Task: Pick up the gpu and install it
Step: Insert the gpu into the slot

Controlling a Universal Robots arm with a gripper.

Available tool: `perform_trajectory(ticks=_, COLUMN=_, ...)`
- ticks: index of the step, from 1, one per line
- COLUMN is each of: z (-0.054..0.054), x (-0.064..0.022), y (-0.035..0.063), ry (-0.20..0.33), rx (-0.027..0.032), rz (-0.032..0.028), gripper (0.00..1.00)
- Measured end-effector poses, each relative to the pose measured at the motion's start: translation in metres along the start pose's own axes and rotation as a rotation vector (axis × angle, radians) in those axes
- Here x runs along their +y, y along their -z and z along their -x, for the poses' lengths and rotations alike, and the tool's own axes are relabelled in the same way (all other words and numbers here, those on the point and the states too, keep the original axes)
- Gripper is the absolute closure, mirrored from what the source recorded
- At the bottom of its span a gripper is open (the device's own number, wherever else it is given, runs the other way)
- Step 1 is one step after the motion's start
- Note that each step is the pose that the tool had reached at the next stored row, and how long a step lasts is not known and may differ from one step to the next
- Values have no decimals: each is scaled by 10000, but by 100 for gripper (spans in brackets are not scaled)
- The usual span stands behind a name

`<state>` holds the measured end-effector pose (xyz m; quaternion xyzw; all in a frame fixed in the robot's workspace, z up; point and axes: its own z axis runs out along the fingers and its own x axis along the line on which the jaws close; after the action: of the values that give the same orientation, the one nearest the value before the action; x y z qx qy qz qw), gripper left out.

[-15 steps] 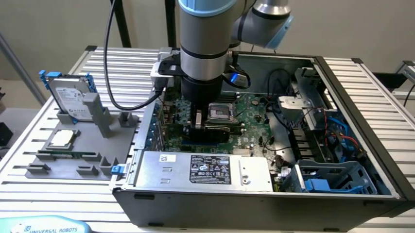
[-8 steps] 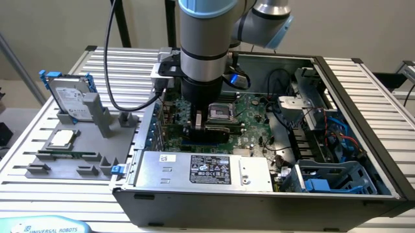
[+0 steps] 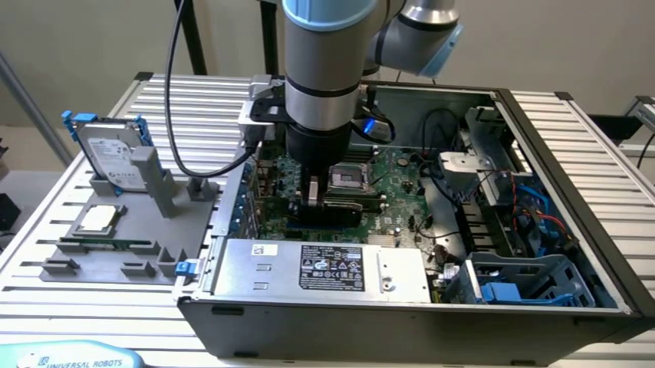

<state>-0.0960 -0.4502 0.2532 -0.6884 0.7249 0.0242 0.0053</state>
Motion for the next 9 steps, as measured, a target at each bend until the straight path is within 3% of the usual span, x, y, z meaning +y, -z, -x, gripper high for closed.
perform_trajectory(ticks=9, z=0, x=0, y=-10, ry=-2, rx=-3, rz=12, gripper=73)
